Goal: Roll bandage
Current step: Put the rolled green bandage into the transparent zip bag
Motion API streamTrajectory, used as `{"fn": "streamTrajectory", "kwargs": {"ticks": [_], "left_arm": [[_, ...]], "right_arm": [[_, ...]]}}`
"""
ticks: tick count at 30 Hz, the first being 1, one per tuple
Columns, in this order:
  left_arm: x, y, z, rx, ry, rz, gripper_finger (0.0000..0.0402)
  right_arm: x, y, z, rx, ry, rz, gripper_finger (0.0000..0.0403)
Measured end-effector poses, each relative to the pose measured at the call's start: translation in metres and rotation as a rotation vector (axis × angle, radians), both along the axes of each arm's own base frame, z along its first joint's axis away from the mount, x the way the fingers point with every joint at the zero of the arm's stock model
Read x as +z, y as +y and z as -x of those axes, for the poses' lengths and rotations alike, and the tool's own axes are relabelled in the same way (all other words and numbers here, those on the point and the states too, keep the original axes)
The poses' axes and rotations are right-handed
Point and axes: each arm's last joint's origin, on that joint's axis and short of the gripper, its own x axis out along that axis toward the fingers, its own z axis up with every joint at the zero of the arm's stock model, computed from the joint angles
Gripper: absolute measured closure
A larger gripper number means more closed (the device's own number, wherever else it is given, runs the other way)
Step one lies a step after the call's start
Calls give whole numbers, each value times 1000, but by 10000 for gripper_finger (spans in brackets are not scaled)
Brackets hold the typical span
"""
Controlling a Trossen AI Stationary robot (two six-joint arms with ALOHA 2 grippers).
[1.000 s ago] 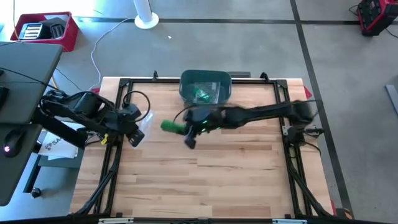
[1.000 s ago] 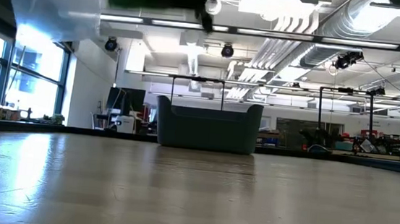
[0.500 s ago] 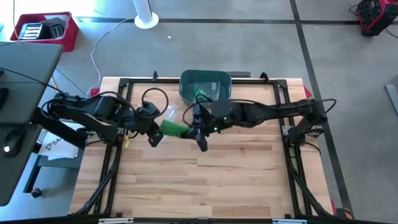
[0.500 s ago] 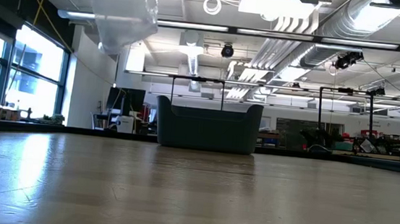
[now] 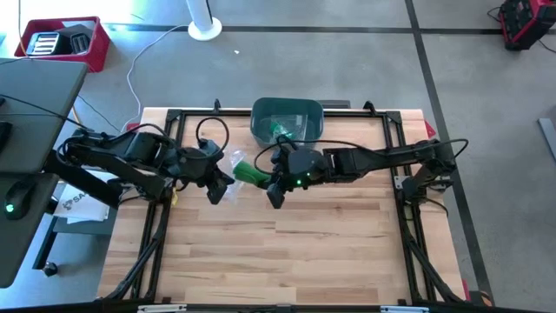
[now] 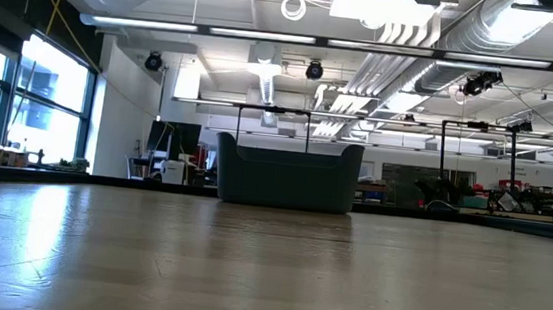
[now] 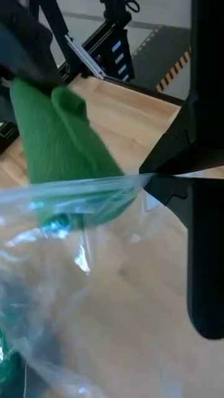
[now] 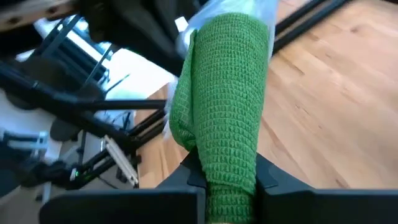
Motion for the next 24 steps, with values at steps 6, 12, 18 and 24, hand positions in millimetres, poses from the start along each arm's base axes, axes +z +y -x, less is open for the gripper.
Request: {"fn": "streamTrajectory", "kwargs": {"ticks": [6,12,18,24], "left_arm": [[-2,-1,-2,-2,7,-2,401],[0,1,-10,-35,-27,-4,401],[-7,0,-23,-99,-1,32,401],[-4,-4,-31,-153,-59,55,401]], "right_arm": [[-7,-3,0,-60,52,-55,375],[-14,3,-13,50,19,-113,375],[-14,-1,-17,4,-25,-125,375],[-14,-11,-20,-21,-41,-161,358]]}}
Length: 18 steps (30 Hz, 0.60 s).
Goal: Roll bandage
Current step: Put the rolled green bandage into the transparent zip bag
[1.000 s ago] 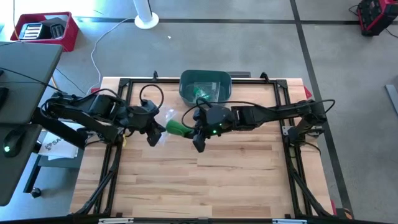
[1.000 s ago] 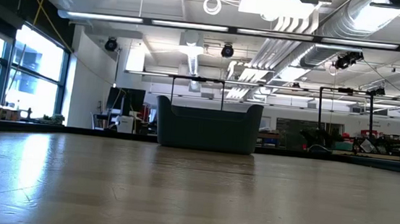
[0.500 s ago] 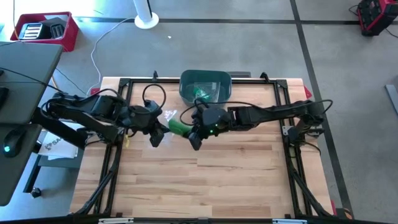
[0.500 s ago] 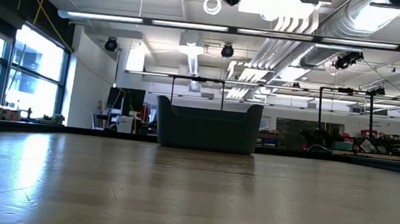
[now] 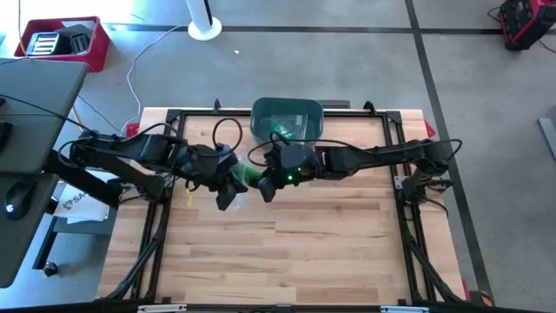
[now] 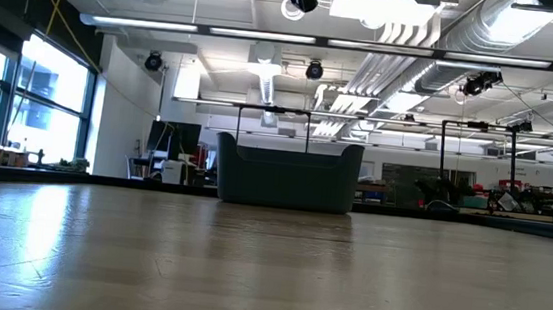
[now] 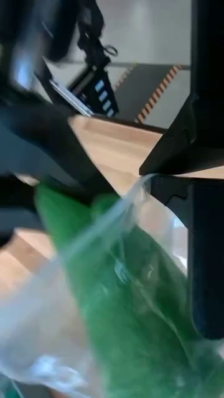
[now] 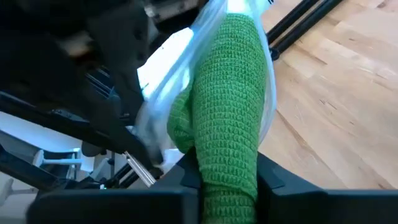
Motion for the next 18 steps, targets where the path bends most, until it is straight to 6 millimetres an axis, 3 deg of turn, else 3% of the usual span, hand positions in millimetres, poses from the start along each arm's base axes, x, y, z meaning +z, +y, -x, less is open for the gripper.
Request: {"fn": "streamTrajectory", "kwargs": {"ticks": [8,14,18], "left_arm": [[3,-1,3,-5,-21,18,401],[-1,-5,8,21,43,44,401],[-8,-10,5,18,52,25,401]], "right_arm": [[1,0,-2,-24,-19,-35,293],[1,4,-1,79,-9,-121,242],[0,6,-1,102,11,-173,229]]}}
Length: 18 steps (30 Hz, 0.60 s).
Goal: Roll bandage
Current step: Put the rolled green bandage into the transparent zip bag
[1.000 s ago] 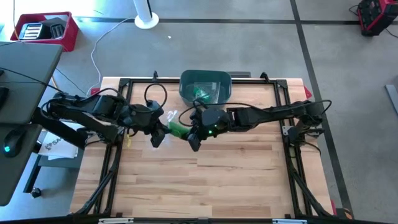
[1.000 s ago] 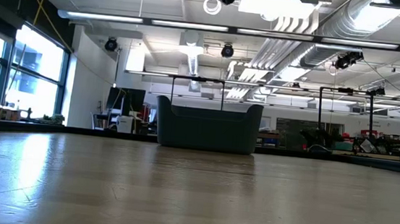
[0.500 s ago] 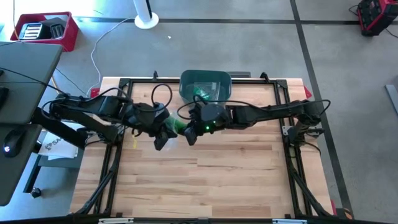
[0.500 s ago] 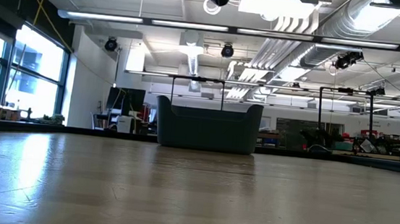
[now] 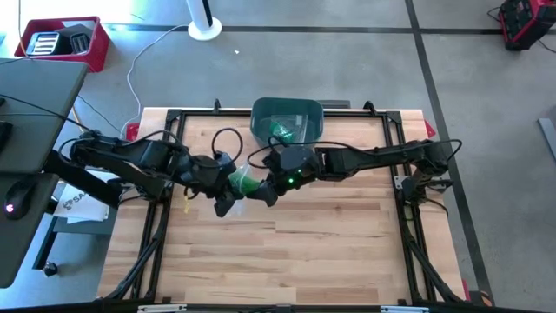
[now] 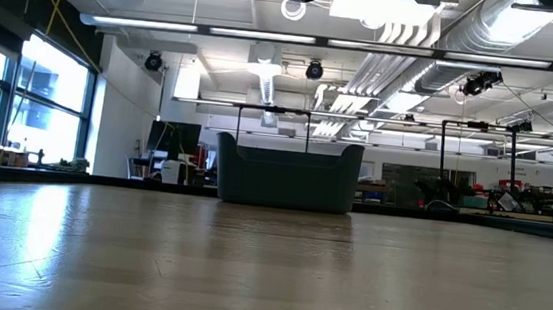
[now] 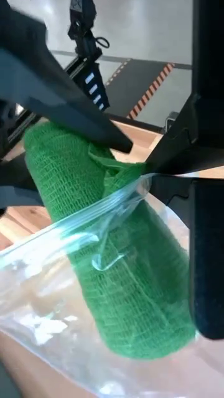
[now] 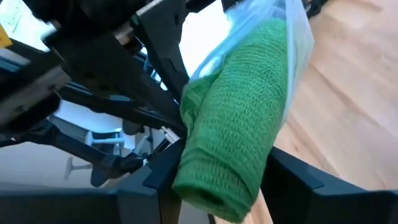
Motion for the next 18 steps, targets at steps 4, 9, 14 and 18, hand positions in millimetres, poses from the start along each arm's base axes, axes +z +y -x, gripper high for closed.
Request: {"fn": "streamTrajectory", "kwargs": {"ticks": [4,9,14,18], "left_arm": [[-15,1,-6,-4,-5,27,401],[-13,2,-13,-44,-145,87,401],[-25,13,-17,-52,-185,124,401],[-36,17,-26,-99,-275,206,401]], "right_arm": [[0,5,3,-8,35,-60,227],[9,11,19,-32,111,-133,227],[28,19,39,-52,103,-155,227],[33,20,45,-27,97,-104,226]]}}
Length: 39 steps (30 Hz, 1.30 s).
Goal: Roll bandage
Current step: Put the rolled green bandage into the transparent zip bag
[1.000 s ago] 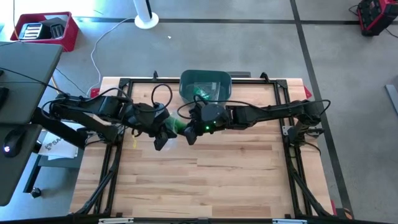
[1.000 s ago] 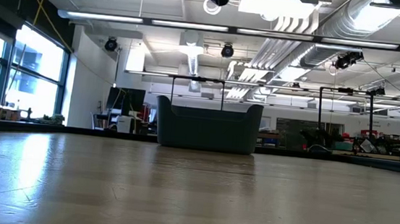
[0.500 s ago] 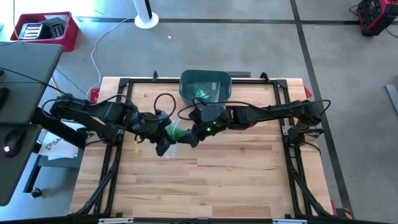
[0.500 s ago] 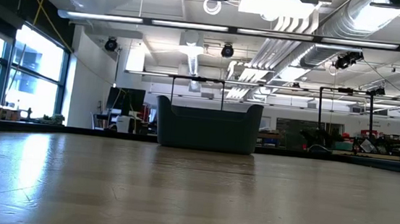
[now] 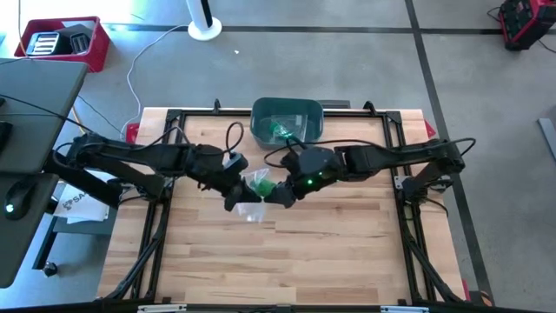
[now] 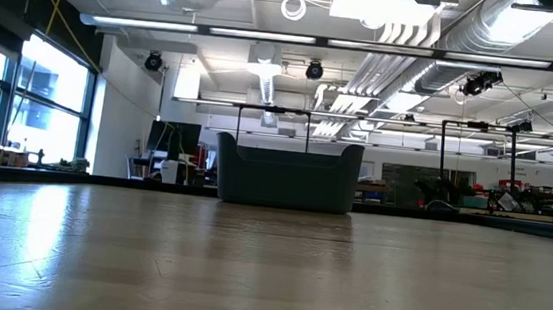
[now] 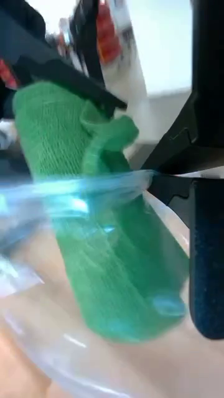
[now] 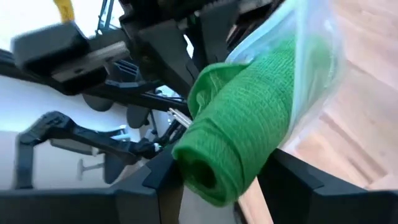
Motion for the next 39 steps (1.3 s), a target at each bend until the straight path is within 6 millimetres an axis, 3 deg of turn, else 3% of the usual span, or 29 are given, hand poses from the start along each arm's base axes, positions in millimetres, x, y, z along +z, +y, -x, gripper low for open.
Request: {"fn": "streamTrajectory", "kwargs": {"ticks": [4,10,19,23,26,30,35,39], "left_arm": [[-14,7,-5,14,-39,76,401],[-15,16,-8,64,-42,115,401],[-15,32,-8,115,-30,158,401],[-15,38,-8,128,-24,185,401],[-15,44,-8,148,-22,199,401],[-15,52,-8,179,-23,205,401],[-15,62,-8,211,-27,206,401],[-15,66,-8,220,-36,191,401]], "right_arm": [[0,-3,2,-13,30,-56,226],[-20,-11,14,-95,270,-9,226],[-5,-24,2,155,32,93,226],[-5,-42,6,245,49,33,226],[-6,-56,18,200,150,8,226],[-9,-66,29,89,253,104,226],[-4,-66,14,142,89,137,226],[-17,-70,6,74,151,154,227]]}}
